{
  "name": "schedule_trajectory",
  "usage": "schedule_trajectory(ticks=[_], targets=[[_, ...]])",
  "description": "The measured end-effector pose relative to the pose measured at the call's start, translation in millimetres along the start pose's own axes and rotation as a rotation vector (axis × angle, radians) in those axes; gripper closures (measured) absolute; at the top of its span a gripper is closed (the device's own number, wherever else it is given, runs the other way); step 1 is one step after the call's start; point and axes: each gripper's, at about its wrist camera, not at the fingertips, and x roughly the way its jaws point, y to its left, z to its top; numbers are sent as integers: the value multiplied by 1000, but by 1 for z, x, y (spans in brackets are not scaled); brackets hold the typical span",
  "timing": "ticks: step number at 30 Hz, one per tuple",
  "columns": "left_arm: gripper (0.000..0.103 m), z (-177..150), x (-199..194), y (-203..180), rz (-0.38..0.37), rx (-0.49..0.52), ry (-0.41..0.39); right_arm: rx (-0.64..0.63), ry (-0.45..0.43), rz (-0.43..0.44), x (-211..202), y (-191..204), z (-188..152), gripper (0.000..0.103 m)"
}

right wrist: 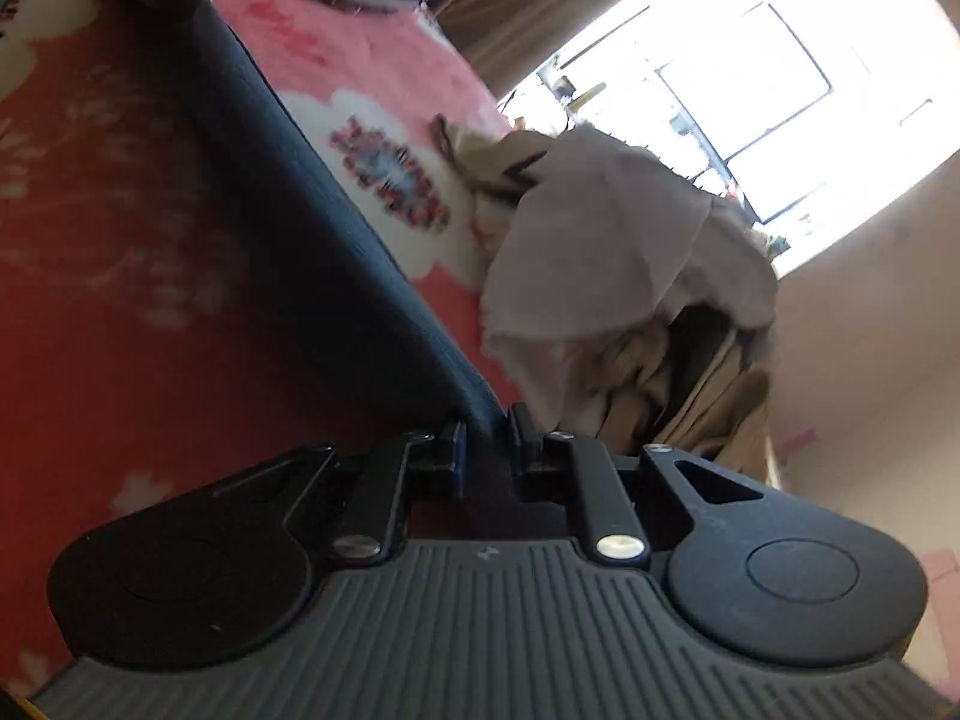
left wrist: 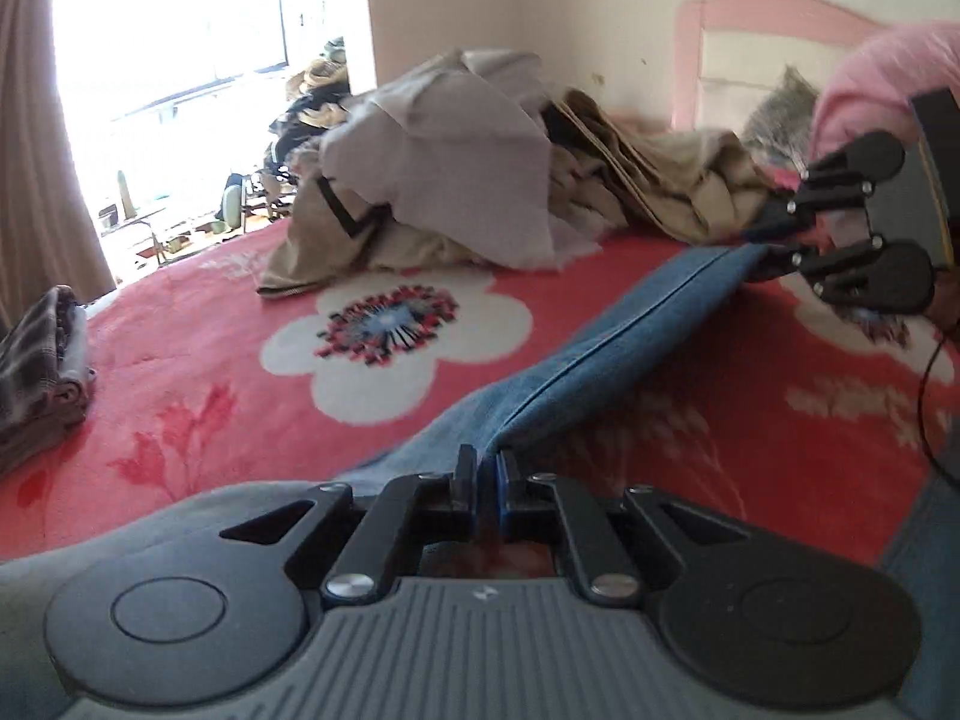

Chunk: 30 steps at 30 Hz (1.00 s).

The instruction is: Fold clothes

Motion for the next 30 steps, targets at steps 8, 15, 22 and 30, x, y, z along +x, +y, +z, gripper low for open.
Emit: schedule_trajectory(ticks=[8,15,22,30], targets=[[78,-27,6,2,-116,10,163,538,260,196,-19,-34,-42,86],[65,-24,-10,2,-144,-25,154,1275,237,223,-6,-102,-87,57],[60,-19,-9,12,-59,-87,131,1473,328,282,96,-122,-99,50],[59,-25,14,40,7,-240,180,1230,349,222,108,-101,-58,103]])
